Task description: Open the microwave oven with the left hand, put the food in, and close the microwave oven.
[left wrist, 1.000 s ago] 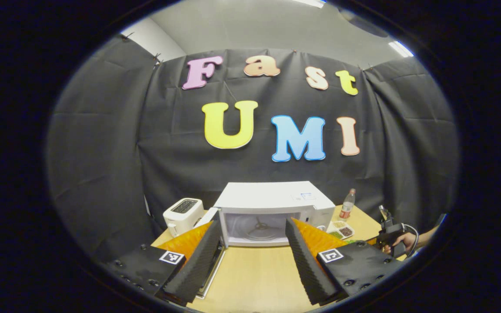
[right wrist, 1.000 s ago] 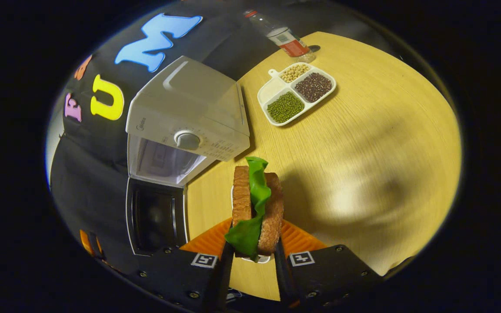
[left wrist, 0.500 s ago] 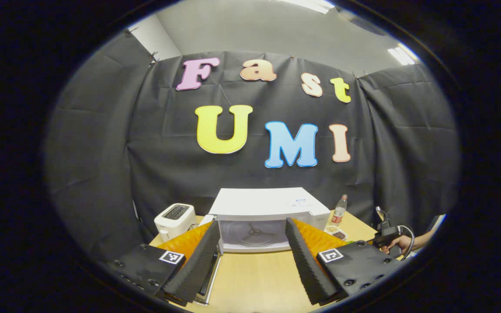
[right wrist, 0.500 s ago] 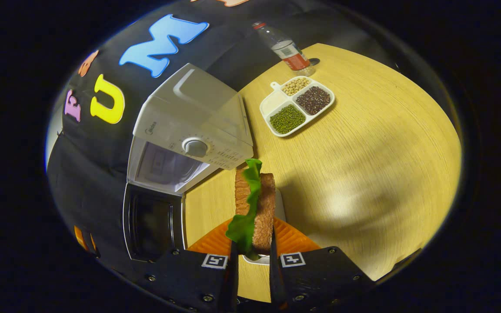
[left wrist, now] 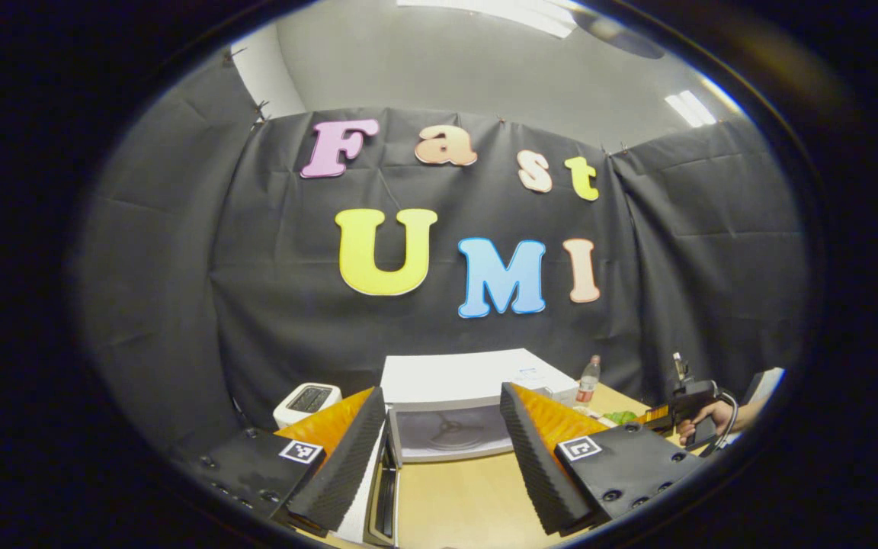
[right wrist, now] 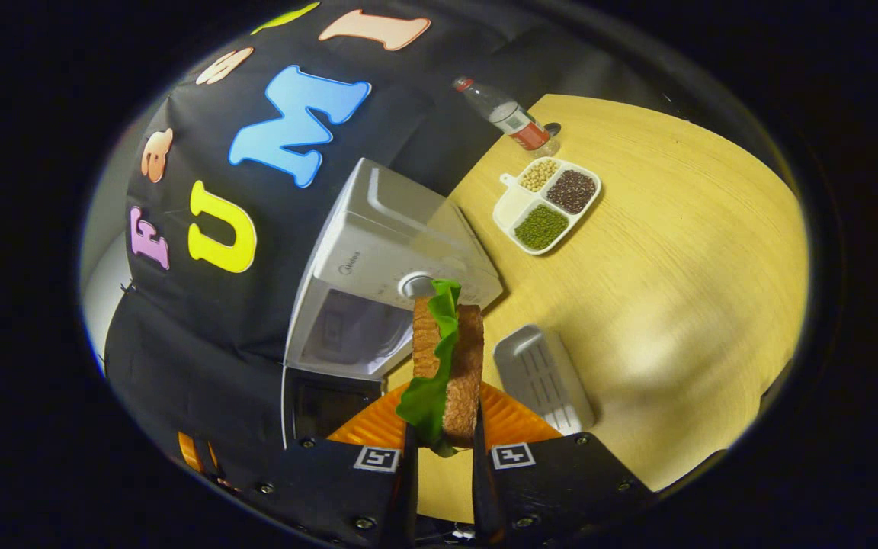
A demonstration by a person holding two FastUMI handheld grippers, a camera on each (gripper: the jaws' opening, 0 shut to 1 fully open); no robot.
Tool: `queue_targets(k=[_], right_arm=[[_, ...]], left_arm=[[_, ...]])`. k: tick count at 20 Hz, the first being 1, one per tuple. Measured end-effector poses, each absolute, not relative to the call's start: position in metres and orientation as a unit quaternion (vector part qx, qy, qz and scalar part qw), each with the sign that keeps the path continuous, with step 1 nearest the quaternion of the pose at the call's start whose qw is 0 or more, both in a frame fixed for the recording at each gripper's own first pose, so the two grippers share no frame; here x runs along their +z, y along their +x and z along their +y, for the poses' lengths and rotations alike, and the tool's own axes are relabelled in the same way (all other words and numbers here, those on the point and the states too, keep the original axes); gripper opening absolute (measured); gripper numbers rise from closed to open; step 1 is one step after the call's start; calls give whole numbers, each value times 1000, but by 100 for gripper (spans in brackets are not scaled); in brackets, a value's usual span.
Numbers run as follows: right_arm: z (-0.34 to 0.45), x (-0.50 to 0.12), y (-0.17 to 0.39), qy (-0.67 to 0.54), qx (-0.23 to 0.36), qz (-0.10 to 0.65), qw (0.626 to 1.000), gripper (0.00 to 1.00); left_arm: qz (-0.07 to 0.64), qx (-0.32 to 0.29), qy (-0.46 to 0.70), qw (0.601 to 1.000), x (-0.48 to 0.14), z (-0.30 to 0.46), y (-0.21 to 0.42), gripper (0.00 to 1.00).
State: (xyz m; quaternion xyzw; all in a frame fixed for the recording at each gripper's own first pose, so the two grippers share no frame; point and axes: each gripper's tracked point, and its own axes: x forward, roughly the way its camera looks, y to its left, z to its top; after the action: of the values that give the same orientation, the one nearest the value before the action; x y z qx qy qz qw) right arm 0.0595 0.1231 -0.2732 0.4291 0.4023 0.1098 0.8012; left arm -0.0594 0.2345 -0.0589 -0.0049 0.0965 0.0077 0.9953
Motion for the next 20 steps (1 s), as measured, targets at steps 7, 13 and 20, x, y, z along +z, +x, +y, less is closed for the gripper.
queue_targets(k=[7, 13, 20], right_arm=[[188, -222, 52, 500, 146, 347, 780, 29], [234, -212, 56, 517, 162, 323, 776, 29], [280, -228, 74, 501, 156, 322, 788, 29]], left_arm=[[84, -10, -13, 996, -55, 275, -59, 96], [77, -1, -17, 997, -49, 311, -75, 96], [78, 26, -19, 996, -51, 353, -95, 97]])
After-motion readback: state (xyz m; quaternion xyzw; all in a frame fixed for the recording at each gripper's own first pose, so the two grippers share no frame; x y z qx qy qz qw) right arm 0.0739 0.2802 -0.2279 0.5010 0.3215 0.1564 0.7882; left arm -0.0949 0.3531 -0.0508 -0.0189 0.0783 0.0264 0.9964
